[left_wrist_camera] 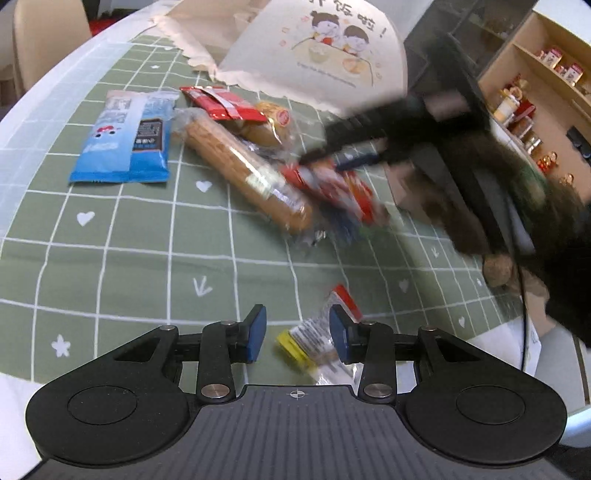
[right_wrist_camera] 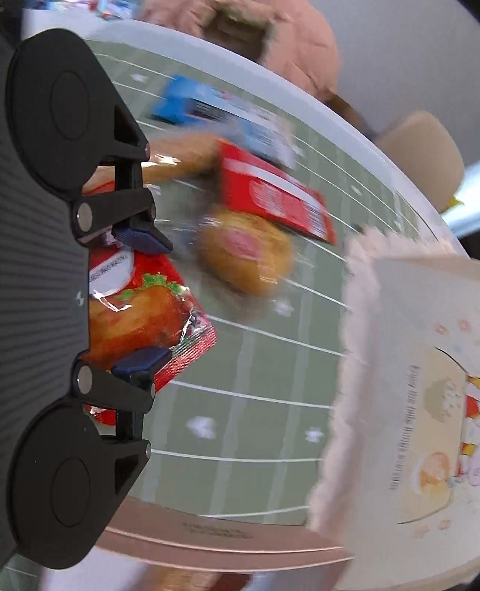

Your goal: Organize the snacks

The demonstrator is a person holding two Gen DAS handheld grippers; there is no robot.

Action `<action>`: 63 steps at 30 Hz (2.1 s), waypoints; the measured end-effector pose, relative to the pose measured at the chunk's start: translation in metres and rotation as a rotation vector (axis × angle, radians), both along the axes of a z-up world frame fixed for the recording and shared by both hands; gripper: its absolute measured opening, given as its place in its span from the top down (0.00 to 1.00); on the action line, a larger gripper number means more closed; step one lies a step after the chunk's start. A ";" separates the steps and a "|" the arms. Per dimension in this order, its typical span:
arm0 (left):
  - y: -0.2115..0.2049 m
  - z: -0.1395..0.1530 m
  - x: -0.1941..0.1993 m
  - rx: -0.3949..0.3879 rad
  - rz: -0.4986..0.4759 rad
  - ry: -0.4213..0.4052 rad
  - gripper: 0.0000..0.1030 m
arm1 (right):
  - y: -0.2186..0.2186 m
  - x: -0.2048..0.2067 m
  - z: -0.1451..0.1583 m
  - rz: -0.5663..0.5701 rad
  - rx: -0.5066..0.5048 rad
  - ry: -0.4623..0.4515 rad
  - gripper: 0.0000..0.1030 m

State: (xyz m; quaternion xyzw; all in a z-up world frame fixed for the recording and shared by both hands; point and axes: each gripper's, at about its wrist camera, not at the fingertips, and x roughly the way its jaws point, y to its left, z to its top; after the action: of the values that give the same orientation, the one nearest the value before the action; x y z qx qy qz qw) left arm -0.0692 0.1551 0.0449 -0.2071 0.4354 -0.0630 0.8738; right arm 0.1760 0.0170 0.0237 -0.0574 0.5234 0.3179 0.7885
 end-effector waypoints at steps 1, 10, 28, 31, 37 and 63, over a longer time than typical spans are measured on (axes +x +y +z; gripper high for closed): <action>0.002 0.001 0.002 -0.006 0.001 -0.006 0.59 | -0.009 -0.010 0.000 0.011 0.015 0.006 0.45; -0.016 0.005 0.034 -0.015 -0.088 -0.030 0.59 | -0.096 -0.074 0.005 -0.003 0.007 -0.035 0.46; -0.065 0.014 0.064 0.073 -0.140 -0.008 0.59 | -0.159 -0.136 0.000 -0.227 -0.017 -0.045 0.41; -0.050 0.016 0.073 0.065 -0.078 0.010 0.59 | -0.154 -0.154 -0.002 -0.135 -0.119 -0.123 0.41; -0.031 0.012 0.119 0.063 0.076 0.047 0.59 | -0.186 -0.155 -0.006 -0.245 -0.197 -0.154 0.40; 0.010 -0.016 0.041 0.094 -0.041 0.103 0.77 | -0.015 -0.216 -0.001 0.355 -0.081 -0.208 0.34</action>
State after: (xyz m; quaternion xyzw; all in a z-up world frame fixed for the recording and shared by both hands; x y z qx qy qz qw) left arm -0.0281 0.1652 0.0289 -0.1598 0.4866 -0.0495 0.8575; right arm -0.0396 0.0020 0.0227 -0.2128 0.4334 0.4227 0.7669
